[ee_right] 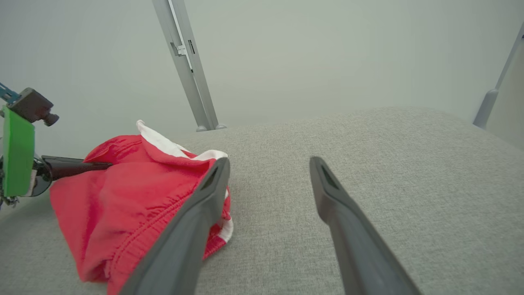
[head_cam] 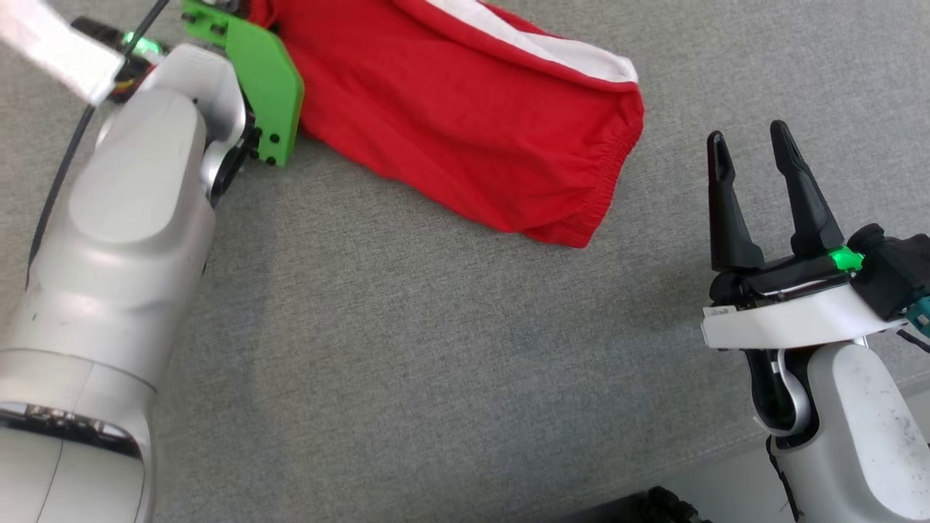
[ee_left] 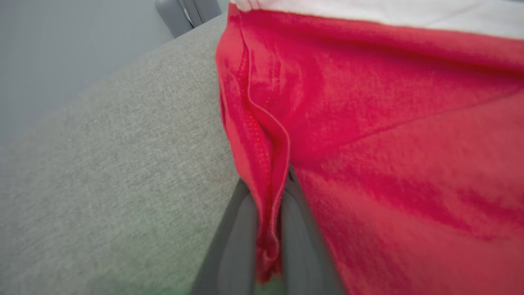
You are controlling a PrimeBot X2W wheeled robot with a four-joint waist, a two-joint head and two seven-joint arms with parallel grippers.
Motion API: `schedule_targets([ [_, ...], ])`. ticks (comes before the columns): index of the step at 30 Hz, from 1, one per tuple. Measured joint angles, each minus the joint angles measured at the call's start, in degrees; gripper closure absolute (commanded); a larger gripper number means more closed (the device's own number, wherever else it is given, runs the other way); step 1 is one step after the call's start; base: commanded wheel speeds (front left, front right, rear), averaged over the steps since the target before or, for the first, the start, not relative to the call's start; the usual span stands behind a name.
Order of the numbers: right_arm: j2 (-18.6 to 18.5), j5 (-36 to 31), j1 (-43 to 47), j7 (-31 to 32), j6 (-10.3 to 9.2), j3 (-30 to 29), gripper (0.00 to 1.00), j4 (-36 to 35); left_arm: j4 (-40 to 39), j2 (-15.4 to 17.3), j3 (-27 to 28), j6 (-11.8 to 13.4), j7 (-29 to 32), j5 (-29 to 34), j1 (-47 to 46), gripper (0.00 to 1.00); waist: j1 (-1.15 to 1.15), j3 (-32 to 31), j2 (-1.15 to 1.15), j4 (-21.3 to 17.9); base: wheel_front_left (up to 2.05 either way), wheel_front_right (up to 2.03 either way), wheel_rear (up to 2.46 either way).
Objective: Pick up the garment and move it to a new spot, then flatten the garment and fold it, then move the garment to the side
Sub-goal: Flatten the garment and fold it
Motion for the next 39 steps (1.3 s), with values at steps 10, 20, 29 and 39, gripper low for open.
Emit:
schedule_targets([
  [10, -0.33, -0.64, 3.02, 0.02, 0.0, -0.08, 0.0, -0.41, -11.7, 2.26, 5.44, 7.14, -10.9, -5.32, 18.35, 1.0, 0.0, -4.08, 0.0, 2.76, 0.0, 0.0, 0.0],
  [20, -0.96, -0.81, 5.2, 1.41, 0.0, 1.54, 0.0, -0.26, -35.52, 5.06, 8.96, 16.04, -9.71, -10.36, 42.61, 1.0, 0.0, -9.41, 0.0, 5.15, 0.0, 0.0, 0.0],
  [29, -1.85, -1.85, 6.54, 3.82, 0.0, 0.9, 0.0, -2.03, -47.04, 5.33, 11.31, 21.64, -19.75, -8.21, 50.67, 0.0, 0.0, -11.93, 0.0, 6.98, 0.0, 0.0, 0.0],
  [39, -2.21, -3.24, 8.14, 6.75, 0.0, -0.83, 0.0, -5.13, -52.03, 6.72, 14.33, 25.07, -30.29, -2.3, 54.75, 0.0, 0.0, -14.08, 0.0, 8.74, 0.0, 0.0, 0.0],
])
